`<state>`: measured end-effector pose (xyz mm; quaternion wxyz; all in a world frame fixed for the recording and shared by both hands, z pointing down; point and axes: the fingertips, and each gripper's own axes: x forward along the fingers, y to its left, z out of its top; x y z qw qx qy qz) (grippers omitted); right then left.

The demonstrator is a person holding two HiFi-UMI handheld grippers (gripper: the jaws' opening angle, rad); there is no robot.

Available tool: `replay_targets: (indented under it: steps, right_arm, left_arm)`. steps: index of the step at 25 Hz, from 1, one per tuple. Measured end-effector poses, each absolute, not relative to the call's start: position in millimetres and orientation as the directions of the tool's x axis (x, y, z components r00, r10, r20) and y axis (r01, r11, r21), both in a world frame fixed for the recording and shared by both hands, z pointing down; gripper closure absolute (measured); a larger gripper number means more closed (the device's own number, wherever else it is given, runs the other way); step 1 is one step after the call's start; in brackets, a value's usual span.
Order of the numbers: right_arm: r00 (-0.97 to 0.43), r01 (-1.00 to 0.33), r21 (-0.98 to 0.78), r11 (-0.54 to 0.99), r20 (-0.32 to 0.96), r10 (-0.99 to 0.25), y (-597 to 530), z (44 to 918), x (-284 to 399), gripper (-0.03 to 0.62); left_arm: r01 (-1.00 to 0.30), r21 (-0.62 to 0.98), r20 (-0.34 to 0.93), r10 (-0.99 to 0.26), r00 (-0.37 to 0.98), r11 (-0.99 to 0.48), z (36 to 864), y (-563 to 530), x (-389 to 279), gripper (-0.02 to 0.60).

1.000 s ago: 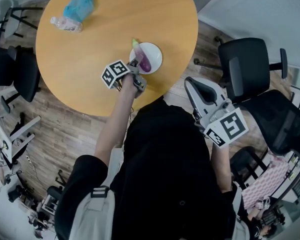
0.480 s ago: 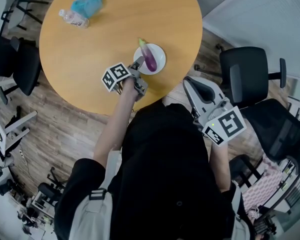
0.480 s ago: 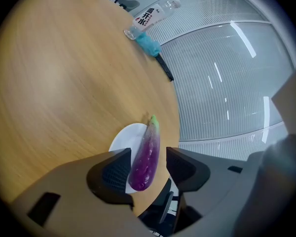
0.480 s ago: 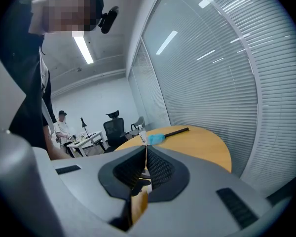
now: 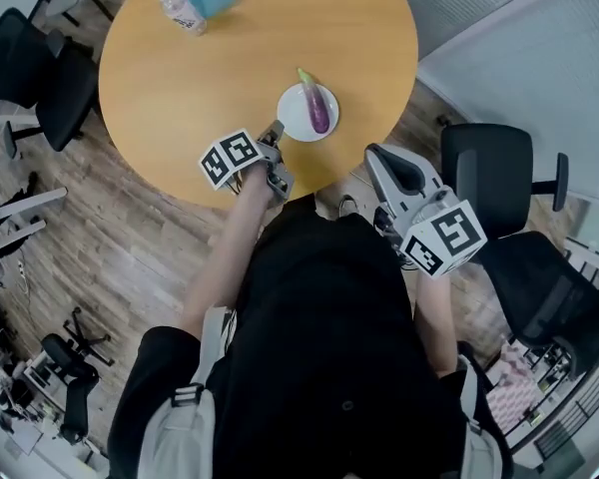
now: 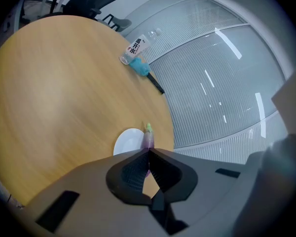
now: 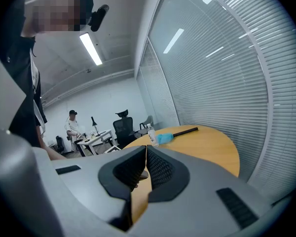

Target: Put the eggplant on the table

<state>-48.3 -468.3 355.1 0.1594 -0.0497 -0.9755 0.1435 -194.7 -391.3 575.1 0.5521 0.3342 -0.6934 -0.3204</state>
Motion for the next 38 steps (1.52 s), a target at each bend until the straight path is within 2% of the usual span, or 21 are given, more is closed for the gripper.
replay_targets:
  steps: [5,10,16,19,24,27,30,34,38]
  right_arm:
    - [-0.929,0.138,-0.292,0.946,0.292,0.226,-457.0,366.8,-32.8,0.577]
    - [-0.911,0.216,-0.298,0.930,0.281,0.302,-451.9,362.8,-12.2,0.577]
    - [-0.891,0.276,-0.322,0.906,0.266,0.367,-456.1,362.5,20.1,0.577]
    - [-0.873,0.310,-0.316,0.897,0.280,0.400,-454.8,361.6,31.3,0.577]
    - [-0.840,0.379,-0.279,0.882,0.297,0.455,-449.0,369.6,45.6,0.577]
    - [-0.823,0.442,-0.258,0.859,0.266,0.503,-435.4,363.6,53.3,0.577]
    - [-0.804,0.496,-0.224,0.839,0.248,0.541,-427.8,354.3,64.2,0.577]
    - [-0.769,0.549,-0.247,0.799,0.225,0.598,-419.3,354.0,76.0,0.577]
    - [-0.768,0.559,-0.257,0.788,0.197,0.609,-407.8,343.2,78.8,0.577]
  left_arm:
    - [-0.138,0.807,0.537,-0.810,-0.234,0.574,568.1,-372.3,-170.7,0.571]
    - [-0.239,0.772,0.521,-0.802,-0.291,0.588,535.8,-363.4,-139.2,0.571]
    - [-0.371,0.790,0.364,-0.860,-0.357,0.488,473.7,-372.3,-91.7,0.571]
    - [-0.474,0.723,0.352,-0.858,-0.374,0.503,443.7,-368.1,-68.1,0.571]
    - [-0.625,0.653,0.285,-0.903,-0.321,0.428,409.0,-364.8,-12.0,0.571]
    - [-0.729,0.567,0.184,-0.922,-0.342,0.383,377.1,-358.2,16.2,0.571]
    - [-0.768,0.534,0.086,-0.926,-0.367,0.354,344.6,-355.3,37.4,0.571]
    - [-0.817,0.421,0.101,-0.916,-0.388,0.393,327.8,-352.7,56.6,0.571]
    - [-0.835,0.388,0.096,-0.918,-0.384,0.390,314.5,-345.1,66.5,0.571]
